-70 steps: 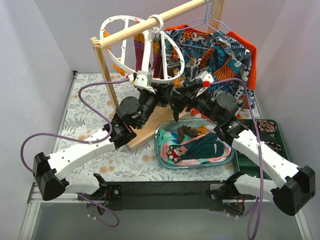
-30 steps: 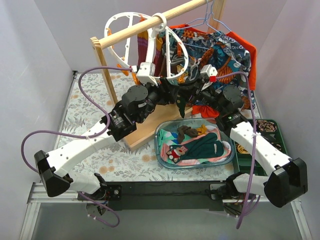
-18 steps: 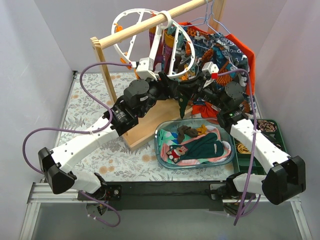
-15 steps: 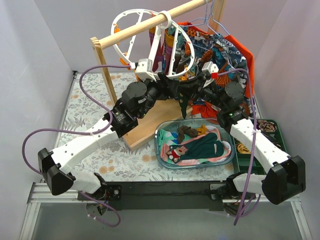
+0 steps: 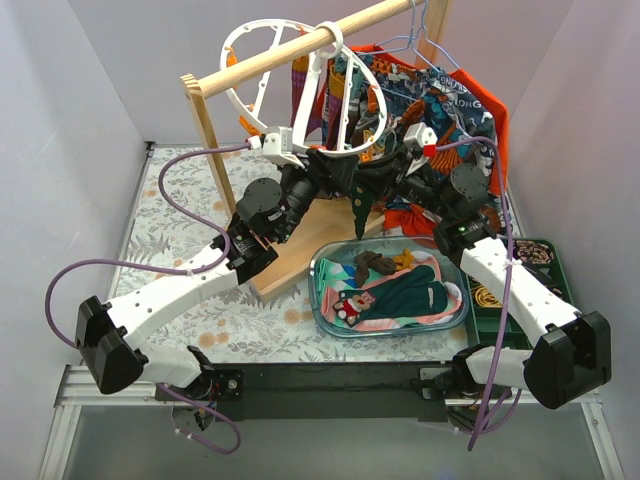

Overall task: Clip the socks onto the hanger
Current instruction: Open the clamp at the hanger.

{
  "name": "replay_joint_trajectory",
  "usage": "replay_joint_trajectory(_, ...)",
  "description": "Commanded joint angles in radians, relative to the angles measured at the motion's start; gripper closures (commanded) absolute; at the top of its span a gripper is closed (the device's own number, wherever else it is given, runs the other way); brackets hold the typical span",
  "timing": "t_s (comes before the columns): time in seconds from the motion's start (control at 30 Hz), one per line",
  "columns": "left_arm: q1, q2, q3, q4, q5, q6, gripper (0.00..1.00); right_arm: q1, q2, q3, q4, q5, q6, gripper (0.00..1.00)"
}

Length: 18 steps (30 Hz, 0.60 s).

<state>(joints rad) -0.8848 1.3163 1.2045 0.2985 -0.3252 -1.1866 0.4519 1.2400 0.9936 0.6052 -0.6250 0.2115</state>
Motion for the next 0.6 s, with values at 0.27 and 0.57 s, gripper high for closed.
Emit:
replay_joint_trajectory(0.27, 0.004, 0.021, -0.010, 0.039, -0.064, -0.010, 0.50, 0.005, -0.017, 0.019, 0.001, -0.044, 0.008, 0.99)
replay_joint_trajectory(0.57, 0.001, 0.041, 0.007, 0.034, -0.045, 0.016, 0.58, 0.005, -0.014, 0.017, 0.001, -0.047, 0.009, 0.99)
